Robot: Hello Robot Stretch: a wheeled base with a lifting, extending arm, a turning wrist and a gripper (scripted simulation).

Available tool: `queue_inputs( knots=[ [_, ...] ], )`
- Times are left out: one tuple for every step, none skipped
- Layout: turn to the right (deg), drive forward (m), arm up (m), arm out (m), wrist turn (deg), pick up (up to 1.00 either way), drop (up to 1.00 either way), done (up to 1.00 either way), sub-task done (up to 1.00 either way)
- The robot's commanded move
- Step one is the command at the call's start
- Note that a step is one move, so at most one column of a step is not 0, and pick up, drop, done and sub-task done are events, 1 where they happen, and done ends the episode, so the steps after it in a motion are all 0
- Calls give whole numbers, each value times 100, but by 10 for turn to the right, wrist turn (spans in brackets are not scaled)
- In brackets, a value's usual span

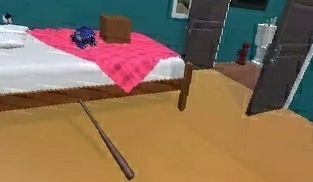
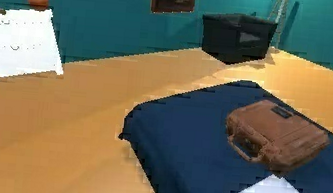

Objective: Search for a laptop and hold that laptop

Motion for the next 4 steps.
queue_inputs(
  knots=[
    [-60,0,0,0,0,0,0,0,0],
    [0,30,0,0,0,0,0,0,0],
    [450,0,0,0,0,0,0,0,0],
    [120,0,0,0,0,0,0,0,0]
  ],
)
